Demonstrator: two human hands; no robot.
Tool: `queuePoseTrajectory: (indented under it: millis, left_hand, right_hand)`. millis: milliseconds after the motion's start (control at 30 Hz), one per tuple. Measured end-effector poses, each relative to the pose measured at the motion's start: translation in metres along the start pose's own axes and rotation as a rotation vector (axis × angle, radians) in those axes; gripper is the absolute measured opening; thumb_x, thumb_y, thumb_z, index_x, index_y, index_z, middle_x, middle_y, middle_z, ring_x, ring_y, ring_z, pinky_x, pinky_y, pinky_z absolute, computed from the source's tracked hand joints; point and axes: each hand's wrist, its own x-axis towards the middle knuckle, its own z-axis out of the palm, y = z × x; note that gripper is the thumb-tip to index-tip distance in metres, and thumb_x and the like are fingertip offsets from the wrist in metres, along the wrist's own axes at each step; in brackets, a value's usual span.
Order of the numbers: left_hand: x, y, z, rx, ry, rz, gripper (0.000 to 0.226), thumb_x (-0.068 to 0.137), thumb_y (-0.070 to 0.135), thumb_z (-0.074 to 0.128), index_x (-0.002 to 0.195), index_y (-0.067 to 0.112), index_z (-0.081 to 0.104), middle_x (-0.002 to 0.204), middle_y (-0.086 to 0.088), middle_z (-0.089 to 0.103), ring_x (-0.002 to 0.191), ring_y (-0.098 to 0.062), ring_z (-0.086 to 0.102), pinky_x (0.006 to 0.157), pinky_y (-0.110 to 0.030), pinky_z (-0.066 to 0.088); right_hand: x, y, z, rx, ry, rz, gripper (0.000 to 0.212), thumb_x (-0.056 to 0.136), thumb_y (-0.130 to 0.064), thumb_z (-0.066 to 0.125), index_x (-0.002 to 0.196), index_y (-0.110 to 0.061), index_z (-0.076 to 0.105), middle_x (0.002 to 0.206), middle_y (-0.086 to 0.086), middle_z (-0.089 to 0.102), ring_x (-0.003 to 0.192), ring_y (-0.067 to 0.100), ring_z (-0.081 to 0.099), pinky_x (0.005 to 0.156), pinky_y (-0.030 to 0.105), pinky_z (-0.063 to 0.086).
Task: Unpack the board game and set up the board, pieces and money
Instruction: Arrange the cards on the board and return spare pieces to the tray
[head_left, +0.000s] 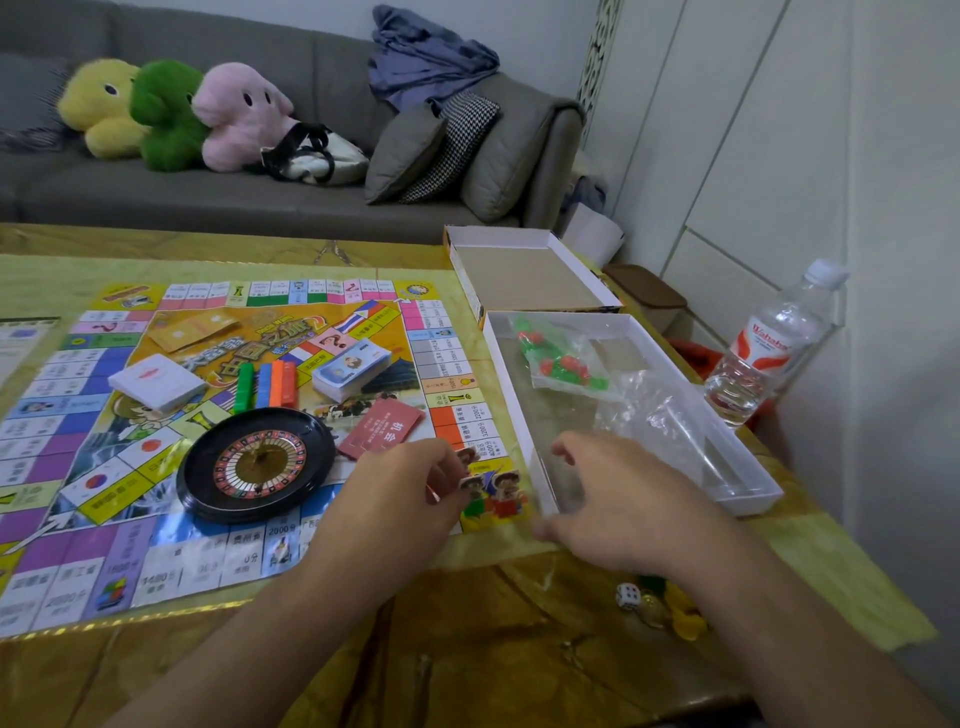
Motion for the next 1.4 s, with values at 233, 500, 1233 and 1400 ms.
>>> queuePoseTrajectory:
  millis: [233,500,1233,1400]
  left_hand:
    - [0.002,0.002,0.001,0.021,0.028,0.006,0.013,0.09,0.035,0.078,0.085,0.038,0.066,0.08,0.021,0.068,0.075,0.004,0.064,0.066,-0.015,0.051]
    - [0.001,0.002,0.001,0.009,0.03,-0.001,0.011,0.09,0.036,0.078,0.085,0.037,0.068,0.08,0.021,0.068,0.076,0.002,0.065,0.072,-0.026,0.059]
    - [-0.004,0.003,-0.003,0.029,0.02,-0.011,0.008,0.092,0.032,0.075,0.092,0.035,0.067,0.083,0.021,0.066,0.078,0.002,0.063,0.075,-0.029,0.059]
    - [-0.005,0.004,-0.005,0.051,-0.01,-0.022,0.012,0.093,0.033,0.074,0.103,0.036,0.069,0.086,0.022,0.066,0.081,0.004,0.063,0.077,-0.026,0.06]
  right_hand:
    - [0.0,0.014,-0.002,-0.054,0.025,0.03,0.049,0.086,-0.034,0.082,0.132,-0.034,0.064,0.13,-0.009,0.063,0.116,0.017,0.06,0.098,0.041,0.056]
    - [0.006,0.032,-0.004,-0.077,0.033,0.079,0.04,0.091,-0.005,0.069,0.117,-0.035,0.069,0.122,-0.006,0.061,0.111,0.019,0.061,0.093,0.035,0.055]
    - [0.001,0.023,-0.007,-0.05,0.033,0.072,0.058,0.085,-0.011,0.075,0.137,-0.034,0.061,0.134,-0.008,0.062,0.118,0.017,0.061,0.1,0.038,0.057]
    - [-0.002,0.021,-0.009,-0.054,0.033,0.06,0.052,0.086,-0.02,0.075,0.135,-0.032,0.061,0.131,-0.008,0.061,0.116,0.018,0.062,0.098,0.039,0.058]
